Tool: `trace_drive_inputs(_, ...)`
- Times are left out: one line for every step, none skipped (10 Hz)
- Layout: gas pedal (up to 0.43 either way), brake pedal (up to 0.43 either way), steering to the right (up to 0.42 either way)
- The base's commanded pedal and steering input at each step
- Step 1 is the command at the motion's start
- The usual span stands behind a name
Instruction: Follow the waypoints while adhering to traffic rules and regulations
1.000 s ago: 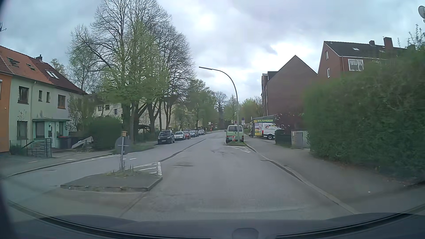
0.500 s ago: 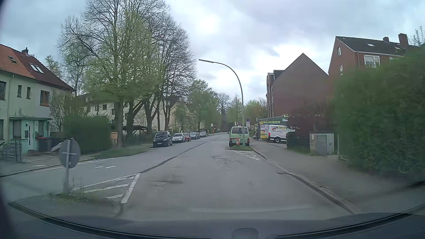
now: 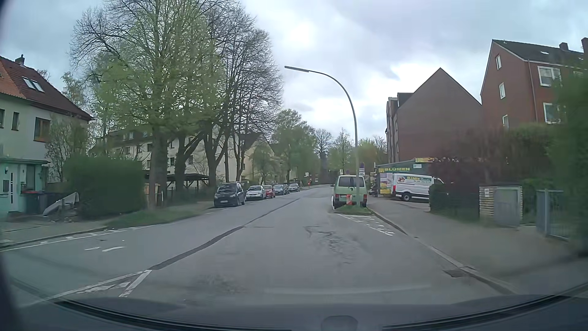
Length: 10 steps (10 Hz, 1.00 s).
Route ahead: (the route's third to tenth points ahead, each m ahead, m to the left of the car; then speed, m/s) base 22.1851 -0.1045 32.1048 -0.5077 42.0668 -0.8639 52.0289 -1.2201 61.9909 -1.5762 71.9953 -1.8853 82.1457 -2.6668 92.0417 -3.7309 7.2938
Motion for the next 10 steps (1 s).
trace_drive_inputs(0.157,0.000,-0.064)
trace_drive_inputs(0.157,0.000,-0.064)
trace_drive_inputs(0.157,0.000,-0.063)
trace_drive_inputs(0.157,0.006,-0.058)
trace_drive_inputs(0.157,0.000,-0.046)
trace_drive_inputs(0.157,0.000,-0.034)
trace_drive_inputs(0.157,0.000,-0.026)
trace_drive_inputs(0.157,0.000,-0.012)
trace_drive_inputs(0.157,0.000,0.000)
trace_drive_inputs(0.157,0.000,0.010)
